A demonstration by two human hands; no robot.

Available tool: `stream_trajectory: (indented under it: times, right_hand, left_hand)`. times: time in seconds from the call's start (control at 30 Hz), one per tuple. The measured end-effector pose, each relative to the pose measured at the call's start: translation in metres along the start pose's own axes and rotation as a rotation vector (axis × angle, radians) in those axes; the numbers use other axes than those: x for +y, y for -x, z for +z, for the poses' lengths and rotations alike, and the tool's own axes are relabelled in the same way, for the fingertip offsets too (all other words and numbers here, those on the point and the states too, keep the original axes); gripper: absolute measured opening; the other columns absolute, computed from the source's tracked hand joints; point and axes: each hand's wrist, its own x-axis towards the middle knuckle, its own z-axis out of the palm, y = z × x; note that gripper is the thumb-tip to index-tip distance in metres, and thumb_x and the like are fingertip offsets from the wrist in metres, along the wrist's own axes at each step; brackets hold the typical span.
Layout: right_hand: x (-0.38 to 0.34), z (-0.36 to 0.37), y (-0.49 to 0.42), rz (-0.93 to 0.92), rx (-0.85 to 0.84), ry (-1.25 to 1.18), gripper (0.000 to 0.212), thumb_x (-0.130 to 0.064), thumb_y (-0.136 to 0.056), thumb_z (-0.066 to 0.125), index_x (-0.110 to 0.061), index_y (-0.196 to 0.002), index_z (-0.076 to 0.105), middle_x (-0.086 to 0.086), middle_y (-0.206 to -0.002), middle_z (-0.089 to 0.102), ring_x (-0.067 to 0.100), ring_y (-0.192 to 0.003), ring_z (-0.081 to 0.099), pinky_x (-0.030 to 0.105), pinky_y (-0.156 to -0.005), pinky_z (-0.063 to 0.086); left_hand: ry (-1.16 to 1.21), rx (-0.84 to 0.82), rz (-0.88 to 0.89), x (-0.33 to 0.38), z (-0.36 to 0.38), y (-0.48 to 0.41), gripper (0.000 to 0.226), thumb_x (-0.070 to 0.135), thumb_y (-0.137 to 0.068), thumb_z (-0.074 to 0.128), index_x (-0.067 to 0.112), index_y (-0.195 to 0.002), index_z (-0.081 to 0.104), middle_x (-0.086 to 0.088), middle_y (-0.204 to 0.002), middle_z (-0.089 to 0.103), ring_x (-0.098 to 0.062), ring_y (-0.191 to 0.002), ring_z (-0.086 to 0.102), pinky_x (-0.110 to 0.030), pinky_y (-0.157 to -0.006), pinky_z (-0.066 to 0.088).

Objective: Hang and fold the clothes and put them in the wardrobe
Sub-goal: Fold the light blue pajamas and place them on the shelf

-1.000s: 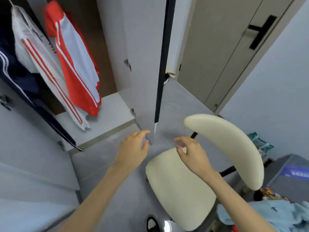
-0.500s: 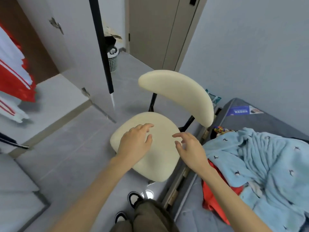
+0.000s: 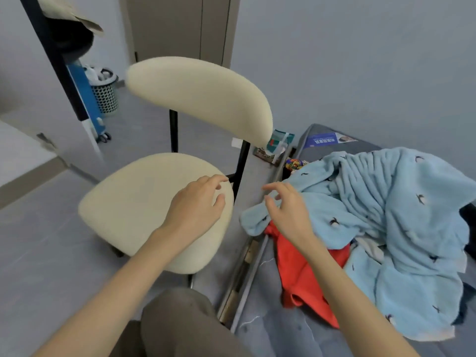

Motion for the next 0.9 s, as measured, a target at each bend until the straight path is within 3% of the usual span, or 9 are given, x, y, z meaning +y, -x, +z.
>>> stream_trajectory:
  times: [0.2,0.37,0.6,0.77,0.9]
  right_hand:
    - [0.074,-0.058,0.049,-0.041,0.088,0.041,0.025,-0.015,-0.092,0.055,-0.019,-0.115,0.063,-0.003,-0.121,0.058,0.018,-0.109,0.052,0.034,-0.089,0.045]
    - [0.133,-0.12,0.068,-0.06,0.273,0.248,0.027,-0.011,-0.087,0.062,-0.013,-0.113,0.066,0.006,-0.126,0.058,0.029,-0.113,0.052,0.04,-0.09,0.042]
    - [0.218,-0.174,0.058,0.244,0.362,0.466,0.05,-0.019,-0.087,0.061,-0.016,-0.136,0.049,0.012,-0.149,0.035,0.038,-0.126,0.036,0.048,-0.095,0.039]
    - [0.268,-0.178,0.04,0.448,0.227,0.5,0.072,-0.037,-0.084,0.065,-0.021,-0.145,0.03,0.009,-0.14,0.035,0.036,-0.119,0.038,0.047,-0.091,0.038]
    - [0.291,-0.173,0.031,0.429,0.264,0.567,0.037,-0.021,-0.094,0.054,-0.009,-0.128,0.047,0.012,-0.129,0.045,0.034,-0.115,0.04,0.042,-0.078,0.039]
  left_hand:
    - [0.011,0.044,-0.002,0.063,0.047,0.022,0.038,0.025,-0.095,0.047,0.033,-0.133,0.05,0.009,-0.121,0.059,-0.015,-0.104,0.056,-0.027,-0.076,0.037]
    - [-0.013,0.023,0.082,0.129,0.078,0.012,0.039,0.025,-0.097,0.047,0.03,-0.135,0.049,0.007,-0.124,0.06,-0.014,-0.107,0.057,-0.028,-0.078,0.041]
    - [-0.047,-0.097,0.249,0.224,0.123,-0.021,0.041,0.025,-0.098,0.046,0.026,-0.139,0.045,0.005,-0.128,0.057,-0.016,-0.113,0.054,-0.033,-0.091,0.045]
    - [-0.066,-0.131,0.31,0.252,0.15,-0.032,0.041,0.024,-0.098,0.046,0.024,-0.139,0.045,0.004,-0.128,0.057,-0.016,-0.112,0.054,-0.031,-0.088,0.045]
    - [-0.085,-0.154,0.313,0.248,0.158,-0.038,0.041,0.025,-0.099,0.045,0.028,-0.139,0.044,0.006,-0.13,0.056,-0.013,-0.112,0.054,-0.027,-0.086,0.044]
